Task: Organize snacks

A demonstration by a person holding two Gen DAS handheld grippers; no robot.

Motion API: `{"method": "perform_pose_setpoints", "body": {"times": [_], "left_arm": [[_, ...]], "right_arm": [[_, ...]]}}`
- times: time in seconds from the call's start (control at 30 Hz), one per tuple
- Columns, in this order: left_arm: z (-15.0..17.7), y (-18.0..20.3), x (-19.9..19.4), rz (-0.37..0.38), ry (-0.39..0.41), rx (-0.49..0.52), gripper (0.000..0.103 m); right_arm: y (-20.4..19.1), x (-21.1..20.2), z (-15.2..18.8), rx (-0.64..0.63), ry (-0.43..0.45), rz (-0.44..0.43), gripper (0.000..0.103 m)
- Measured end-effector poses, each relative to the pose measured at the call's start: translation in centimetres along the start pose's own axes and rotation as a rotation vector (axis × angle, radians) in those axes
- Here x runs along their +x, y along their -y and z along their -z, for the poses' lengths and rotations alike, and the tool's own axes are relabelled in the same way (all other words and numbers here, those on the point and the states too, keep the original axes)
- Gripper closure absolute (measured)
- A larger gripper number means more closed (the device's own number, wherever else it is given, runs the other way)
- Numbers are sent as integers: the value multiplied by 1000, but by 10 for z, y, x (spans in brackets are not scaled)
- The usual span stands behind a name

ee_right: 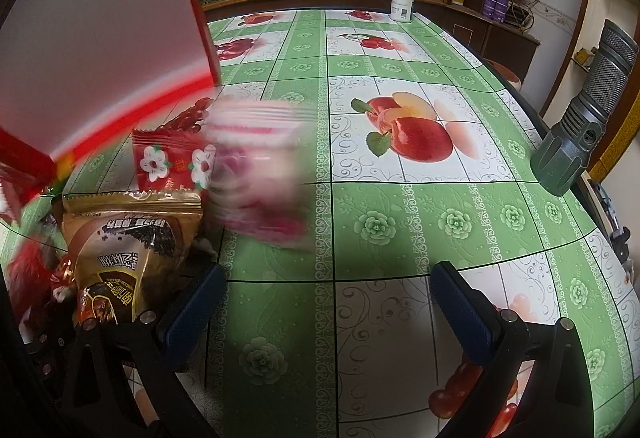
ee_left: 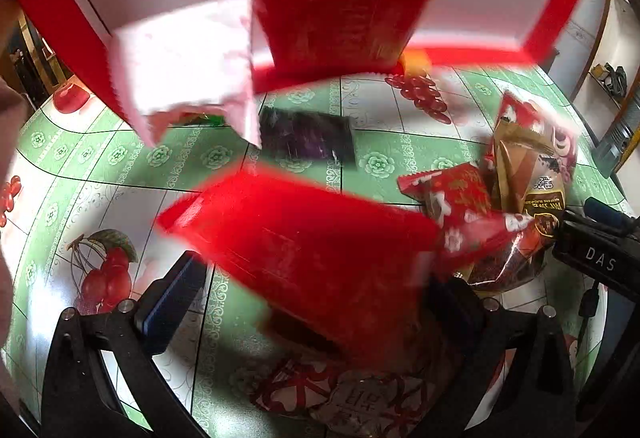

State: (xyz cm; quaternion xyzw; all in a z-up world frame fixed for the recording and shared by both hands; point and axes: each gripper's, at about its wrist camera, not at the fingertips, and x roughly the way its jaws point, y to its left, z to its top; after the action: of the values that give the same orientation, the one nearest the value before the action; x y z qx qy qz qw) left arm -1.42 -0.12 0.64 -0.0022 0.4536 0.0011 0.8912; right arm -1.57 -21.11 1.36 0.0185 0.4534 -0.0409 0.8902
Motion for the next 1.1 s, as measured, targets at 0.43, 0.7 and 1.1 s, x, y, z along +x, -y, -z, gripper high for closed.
{"method": "perform_pose_setpoints", "body": {"times": [0.43,0.7,1.1], "left_arm": [[1,-1,1,1,1,-2,0],[3,0,3,-3,1,-6,0],[3,0,3,-3,1,-7,0]], "right_arm": [[-1,0,0,-1,0,0,0],[-1,0,0,-1,0,0,0],[-1,0,0,0,-1,1,0]]}}
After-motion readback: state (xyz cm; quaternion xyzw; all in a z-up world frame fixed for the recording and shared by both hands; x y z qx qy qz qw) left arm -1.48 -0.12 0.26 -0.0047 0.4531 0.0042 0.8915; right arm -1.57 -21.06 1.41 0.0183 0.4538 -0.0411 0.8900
